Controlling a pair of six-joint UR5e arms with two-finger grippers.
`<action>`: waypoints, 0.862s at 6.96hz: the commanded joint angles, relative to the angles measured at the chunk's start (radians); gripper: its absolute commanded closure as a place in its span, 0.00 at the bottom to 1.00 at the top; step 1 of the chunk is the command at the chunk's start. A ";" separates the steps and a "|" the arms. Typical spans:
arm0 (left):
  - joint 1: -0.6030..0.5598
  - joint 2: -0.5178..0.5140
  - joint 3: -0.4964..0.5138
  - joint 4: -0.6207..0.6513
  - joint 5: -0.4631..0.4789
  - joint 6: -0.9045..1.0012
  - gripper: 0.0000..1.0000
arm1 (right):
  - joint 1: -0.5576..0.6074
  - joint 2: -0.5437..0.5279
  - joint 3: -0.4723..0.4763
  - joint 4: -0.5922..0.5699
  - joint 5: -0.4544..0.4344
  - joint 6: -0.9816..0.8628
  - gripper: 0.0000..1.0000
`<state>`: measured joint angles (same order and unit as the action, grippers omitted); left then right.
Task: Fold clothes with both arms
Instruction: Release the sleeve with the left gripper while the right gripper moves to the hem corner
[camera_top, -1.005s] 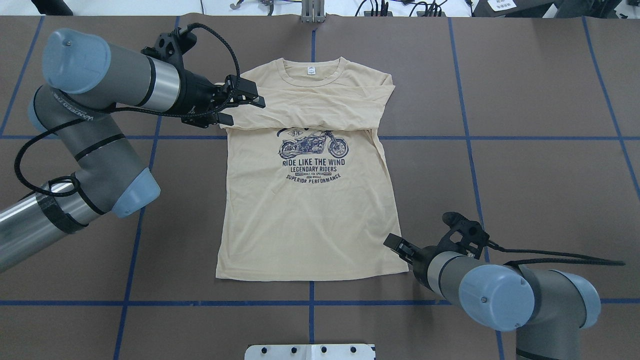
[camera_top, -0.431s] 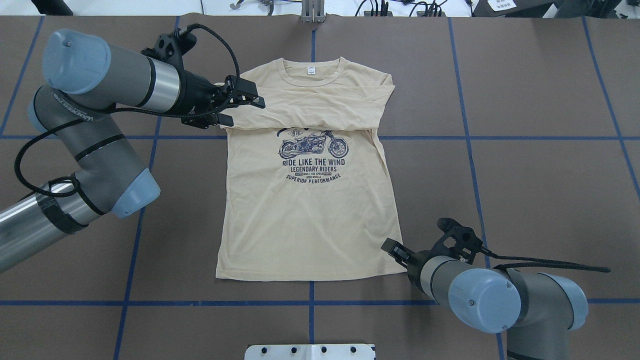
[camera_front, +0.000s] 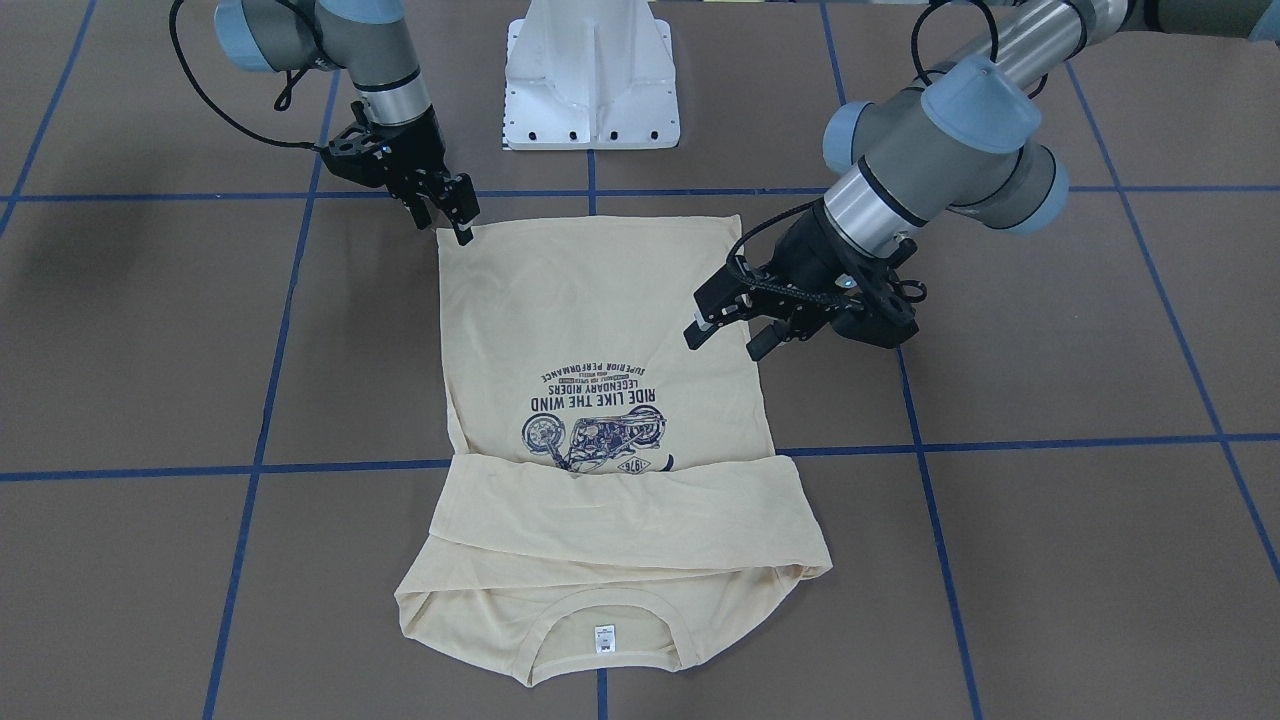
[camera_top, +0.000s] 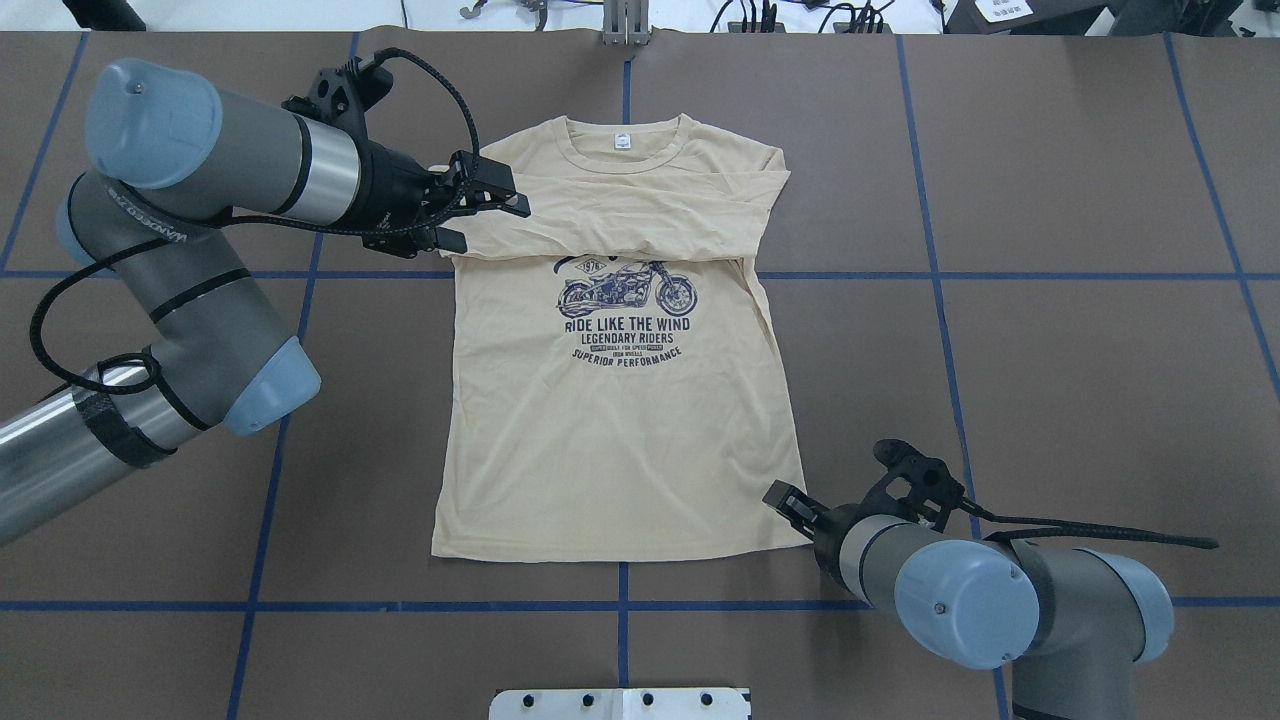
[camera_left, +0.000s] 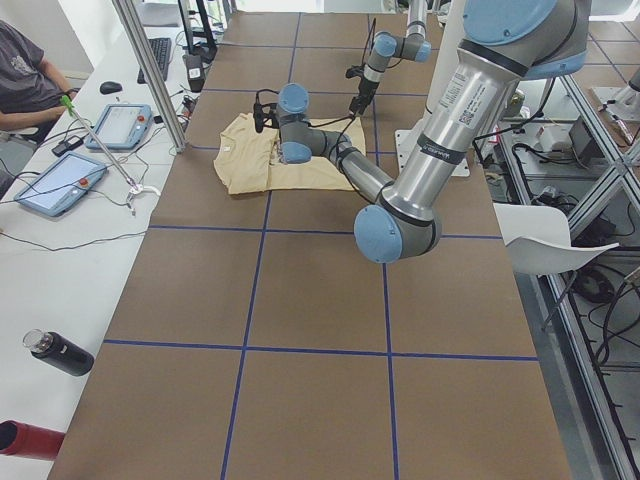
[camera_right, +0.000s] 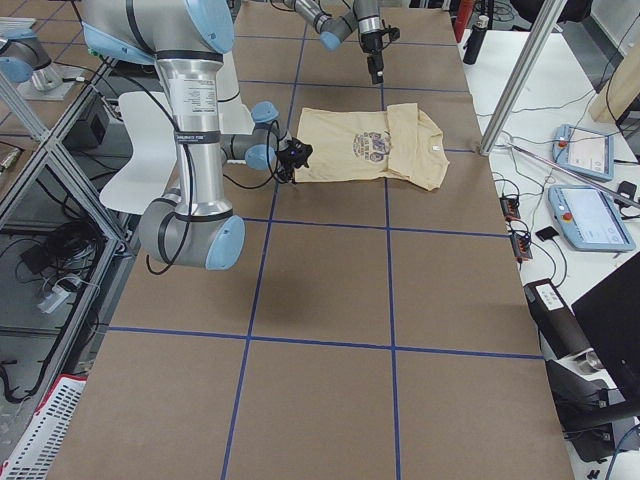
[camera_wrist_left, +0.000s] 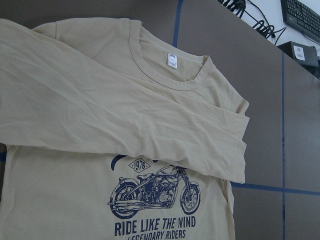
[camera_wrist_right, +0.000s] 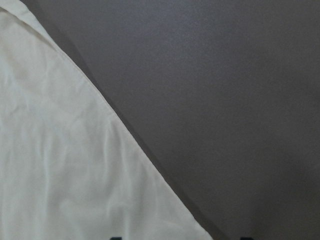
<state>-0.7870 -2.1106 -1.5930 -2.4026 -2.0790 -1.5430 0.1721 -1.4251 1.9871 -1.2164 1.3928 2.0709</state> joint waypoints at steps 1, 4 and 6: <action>0.000 0.000 0.001 -0.001 0.000 0.000 0.06 | -0.005 -0.001 -0.001 -0.002 0.002 0.001 0.17; 0.002 0.000 0.002 -0.003 0.002 -0.008 0.06 | -0.006 -0.002 -0.005 -0.002 0.002 0.003 0.29; 0.002 0.000 0.002 -0.003 0.004 -0.012 0.06 | -0.014 -0.002 -0.005 -0.003 0.000 0.026 0.40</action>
<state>-0.7857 -2.1105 -1.5908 -2.4051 -2.0760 -1.5519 0.1630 -1.4266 1.9822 -1.2184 1.3933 2.0876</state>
